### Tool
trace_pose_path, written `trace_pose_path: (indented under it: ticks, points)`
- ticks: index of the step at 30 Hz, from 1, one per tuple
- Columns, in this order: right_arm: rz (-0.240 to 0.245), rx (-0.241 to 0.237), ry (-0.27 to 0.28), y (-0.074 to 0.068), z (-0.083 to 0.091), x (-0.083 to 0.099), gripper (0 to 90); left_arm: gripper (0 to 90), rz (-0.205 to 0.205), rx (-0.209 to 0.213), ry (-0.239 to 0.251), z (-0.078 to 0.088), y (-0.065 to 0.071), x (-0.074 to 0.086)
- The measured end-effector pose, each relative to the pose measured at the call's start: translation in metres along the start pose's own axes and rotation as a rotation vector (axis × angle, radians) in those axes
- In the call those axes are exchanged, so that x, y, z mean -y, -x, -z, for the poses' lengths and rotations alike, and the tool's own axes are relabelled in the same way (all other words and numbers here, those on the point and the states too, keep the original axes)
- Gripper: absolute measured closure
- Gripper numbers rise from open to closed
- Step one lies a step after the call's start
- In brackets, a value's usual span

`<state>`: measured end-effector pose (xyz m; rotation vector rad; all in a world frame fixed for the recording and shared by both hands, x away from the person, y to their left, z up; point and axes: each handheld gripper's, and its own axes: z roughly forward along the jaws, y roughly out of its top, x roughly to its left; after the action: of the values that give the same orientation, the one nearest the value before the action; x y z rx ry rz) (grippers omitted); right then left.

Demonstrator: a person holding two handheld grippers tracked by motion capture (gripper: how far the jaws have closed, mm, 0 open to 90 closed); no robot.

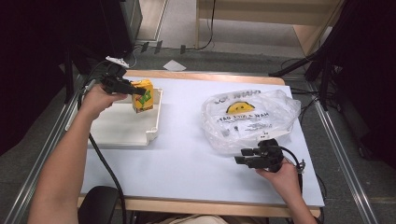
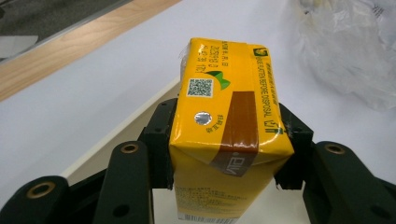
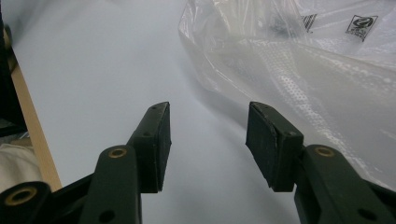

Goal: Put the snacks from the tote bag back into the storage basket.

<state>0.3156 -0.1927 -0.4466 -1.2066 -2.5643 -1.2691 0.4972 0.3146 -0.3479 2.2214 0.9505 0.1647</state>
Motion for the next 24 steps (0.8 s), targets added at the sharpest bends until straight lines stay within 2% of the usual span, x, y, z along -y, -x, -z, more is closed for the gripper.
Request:
trace_pose_path:
  ticks: [2, 5, 12, 17, 21, 24]
  points:
    - [-0.001, 0.000, 0.000, 0.000, 0.000, 0.000, 51.0, 51.9, 0.011, -0.005, 0.007, -0.005, -0.003, 0.003]
    - [-0.002, 0.002, 0.004, 0.000, 0.001, 0.001, 51.0, 51.9, 0.032, 0.011, 0.016, -0.013, -0.006, 0.008]
    - [-0.002, 0.003, 0.005, 0.000, 0.002, 0.002, 51.0, 51.9, 0.012, 0.003, 0.015, -0.024, -0.006, 0.010]
    - [-0.004, 0.004, 0.006, 0.000, 0.002, 0.002, 51.0, 51.8, 0.015, -0.007, 0.023, -0.029, -0.007, 0.013]
    - [-0.004, 0.003, 0.005, 0.000, 0.002, 0.002, 51.0, 51.8, 0.006, -0.007, 0.056, -0.032, -0.006, 0.019]
    - [-0.006, 0.003, 0.006, 0.000, 0.003, 0.002, 51.0, 51.7, 0.009, -0.004, 0.062, -0.032, -0.007, 0.022]
